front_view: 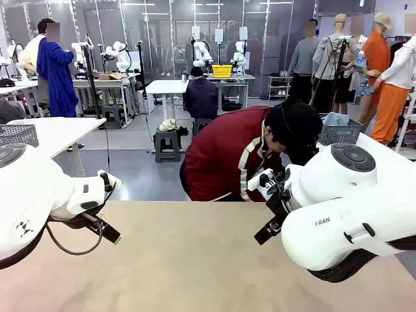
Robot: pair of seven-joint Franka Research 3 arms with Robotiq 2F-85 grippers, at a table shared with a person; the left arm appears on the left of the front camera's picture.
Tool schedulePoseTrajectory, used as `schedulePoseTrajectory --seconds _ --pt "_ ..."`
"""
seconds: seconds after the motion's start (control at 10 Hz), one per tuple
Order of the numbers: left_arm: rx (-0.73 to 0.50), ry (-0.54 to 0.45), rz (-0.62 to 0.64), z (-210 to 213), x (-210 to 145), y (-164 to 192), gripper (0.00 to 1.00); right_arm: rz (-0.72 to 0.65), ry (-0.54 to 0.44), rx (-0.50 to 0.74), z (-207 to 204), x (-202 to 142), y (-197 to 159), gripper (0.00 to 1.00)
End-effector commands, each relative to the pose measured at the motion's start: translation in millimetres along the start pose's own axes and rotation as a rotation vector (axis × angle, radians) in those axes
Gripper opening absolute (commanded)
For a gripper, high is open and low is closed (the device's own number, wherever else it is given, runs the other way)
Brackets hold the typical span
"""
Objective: Fold the towels and place them in the basket.
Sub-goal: When a person lays out a Towel with hook on the table, fold it in half twice.
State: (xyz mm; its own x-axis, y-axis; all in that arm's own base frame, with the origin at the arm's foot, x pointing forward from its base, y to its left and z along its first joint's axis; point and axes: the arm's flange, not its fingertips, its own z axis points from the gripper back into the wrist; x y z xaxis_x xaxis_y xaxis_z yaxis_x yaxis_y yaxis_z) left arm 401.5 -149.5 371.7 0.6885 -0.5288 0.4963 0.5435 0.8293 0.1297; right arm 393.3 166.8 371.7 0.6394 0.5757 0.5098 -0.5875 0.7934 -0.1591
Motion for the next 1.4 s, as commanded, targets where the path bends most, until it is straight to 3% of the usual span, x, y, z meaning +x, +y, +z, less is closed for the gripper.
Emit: schedulePoseTrajectory --seconds 0.0,1.1,1.3 --pt "0.000 0.000 -0.001 0 0 0 1.00 0.000 0.000 0.000 0 0 0 1.00" --pt "0.000 0.000 -0.001 0 0 0 1.00 0.003 0.000 0.000 0 0 0 1.00" --pt "-0.015 0.002 -0.014 12 4 1 1.00 0.019 -0.011 0.001 16 9 -3 1.00"
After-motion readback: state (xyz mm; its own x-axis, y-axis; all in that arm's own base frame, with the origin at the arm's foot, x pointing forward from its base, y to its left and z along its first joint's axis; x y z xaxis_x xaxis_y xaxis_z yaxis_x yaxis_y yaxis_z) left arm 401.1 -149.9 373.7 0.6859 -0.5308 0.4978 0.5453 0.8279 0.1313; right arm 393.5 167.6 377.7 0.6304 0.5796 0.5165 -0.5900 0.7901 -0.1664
